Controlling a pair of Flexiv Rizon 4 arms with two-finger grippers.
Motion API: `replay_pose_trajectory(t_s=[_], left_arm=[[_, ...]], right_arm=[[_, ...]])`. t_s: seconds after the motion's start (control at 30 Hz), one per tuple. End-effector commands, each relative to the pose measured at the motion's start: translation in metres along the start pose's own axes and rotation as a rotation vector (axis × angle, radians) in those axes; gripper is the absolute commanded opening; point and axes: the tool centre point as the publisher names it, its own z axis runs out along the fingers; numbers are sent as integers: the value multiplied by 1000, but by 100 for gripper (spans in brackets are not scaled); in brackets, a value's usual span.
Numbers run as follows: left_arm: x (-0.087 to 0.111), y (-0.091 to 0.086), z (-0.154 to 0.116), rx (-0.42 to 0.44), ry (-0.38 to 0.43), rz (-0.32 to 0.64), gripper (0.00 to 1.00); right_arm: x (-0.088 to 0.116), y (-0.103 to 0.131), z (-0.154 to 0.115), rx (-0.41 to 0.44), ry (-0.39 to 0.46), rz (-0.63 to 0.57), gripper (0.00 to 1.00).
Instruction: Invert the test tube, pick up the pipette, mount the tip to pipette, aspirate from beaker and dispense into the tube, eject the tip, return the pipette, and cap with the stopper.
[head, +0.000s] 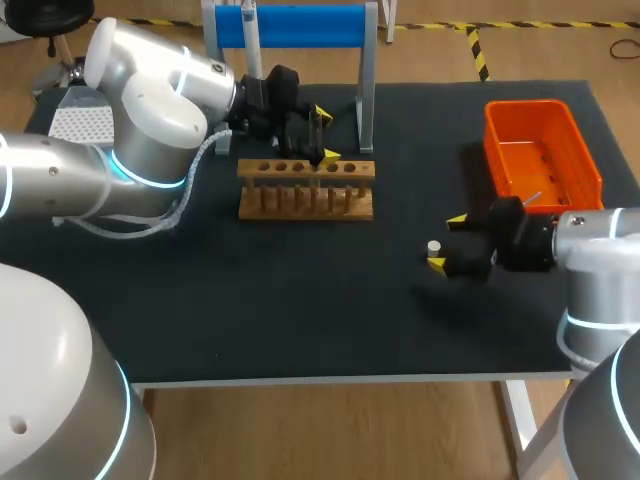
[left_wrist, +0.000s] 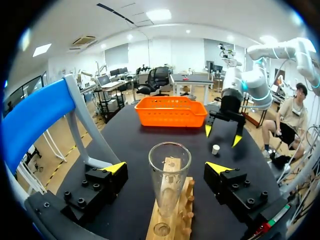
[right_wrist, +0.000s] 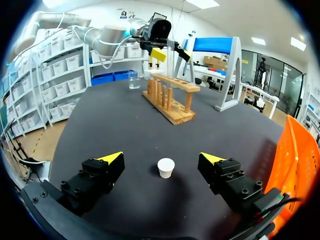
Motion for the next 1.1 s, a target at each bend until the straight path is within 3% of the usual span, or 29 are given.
replay_pose_trajectory(t_s=[0.03,0.17,0.23,0.37,1.1], left_arm=[[0,0,0,-1,1,0,100],[0,0,0,-1,1,0,100],[0,0,0,-1,1,0,100],[0,0,0,-1,1,0,100],[0,0,0,-1,1,0,100]], right_arm=[[-3,-2,7,3,3,3,100],[-3,-2,11,3,6,6,100],[-3,-3,13,3,8,6,80],[-3,-4,16,6,11,3,49],[-6,-7,23,23,9,7,49]])
